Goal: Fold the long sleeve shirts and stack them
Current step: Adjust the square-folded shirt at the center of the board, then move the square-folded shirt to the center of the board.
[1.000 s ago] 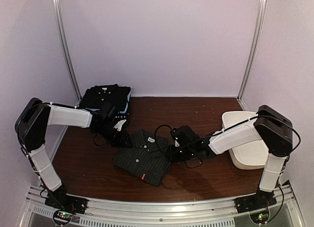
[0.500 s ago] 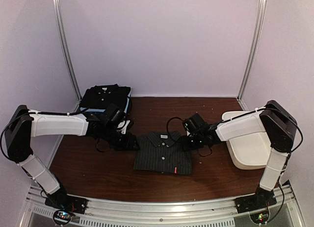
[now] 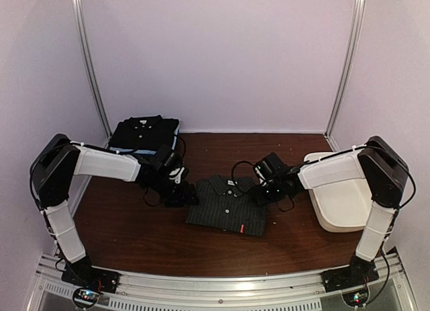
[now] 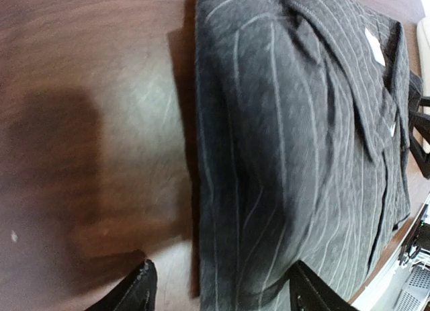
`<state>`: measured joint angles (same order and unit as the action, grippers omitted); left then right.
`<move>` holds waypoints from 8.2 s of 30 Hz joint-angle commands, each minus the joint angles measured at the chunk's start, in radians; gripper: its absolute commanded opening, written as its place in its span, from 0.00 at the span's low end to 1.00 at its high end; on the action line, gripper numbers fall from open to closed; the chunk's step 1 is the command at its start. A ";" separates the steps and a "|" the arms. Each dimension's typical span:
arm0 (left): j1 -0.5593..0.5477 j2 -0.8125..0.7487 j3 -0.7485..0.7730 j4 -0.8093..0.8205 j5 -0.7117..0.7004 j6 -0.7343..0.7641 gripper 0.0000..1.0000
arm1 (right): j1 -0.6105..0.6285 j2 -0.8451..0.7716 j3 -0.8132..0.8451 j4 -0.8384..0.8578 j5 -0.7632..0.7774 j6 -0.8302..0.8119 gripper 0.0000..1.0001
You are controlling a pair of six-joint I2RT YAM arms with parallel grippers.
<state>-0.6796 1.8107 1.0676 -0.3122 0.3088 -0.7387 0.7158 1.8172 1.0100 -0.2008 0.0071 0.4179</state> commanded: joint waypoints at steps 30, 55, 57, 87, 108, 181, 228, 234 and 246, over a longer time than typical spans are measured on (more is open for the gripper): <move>-0.013 -0.208 -0.035 -0.096 -0.003 -0.067 0.00 | 0.020 -0.123 0.120 -0.086 -0.162 -0.003 0.00; 0.023 -0.060 0.110 -0.007 -0.009 0.057 0.22 | 0.027 -0.070 0.147 0.049 -0.142 0.076 0.33; 0.023 -0.002 0.141 0.014 0.005 0.066 0.20 | 0.002 -0.030 0.142 0.079 -0.182 0.088 0.28; 0.167 -0.212 0.019 0.039 -0.159 -0.051 0.36 | 0.017 -0.143 0.057 0.032 -0.130 0.072 0.44; 0.491 -0.241 -0.268 0.542 -0.220 -0.385 0.49 | 0.146 -0.423 -0.106 0.179 -0.095 0.152 0.55; 0.595 -0.017 -0.363 0.742 -0.167 -0.528 0.00 | 0.141 -0.851 -0.223 0.125 0.038 0.126 0.60; 0.386 -1.142 -0.775 -0.176 -0.310 -0.485 0.35 | 0.138 -0.612 -0.261 0.241 -0.057 0.128 0.65; 0.373 -1.284 -0.673 -0.316 -0.401 -0.493 0.35 | 0.137 -0.591 -0.261 0.253 -0.063 0.127 0.66; 0.367 -1.237 -0.498 -0.353 -0.368 -0.353 0.34 | 0.135 -0.555 -0.246 0.241 -0.059 0.123 0.66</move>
<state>-0.3031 0.5365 0.4679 -0.6876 -0.0650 -1.1969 0.8551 1.2442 0.7578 0.0303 -0.0525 0.5461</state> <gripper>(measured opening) 0.341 0.658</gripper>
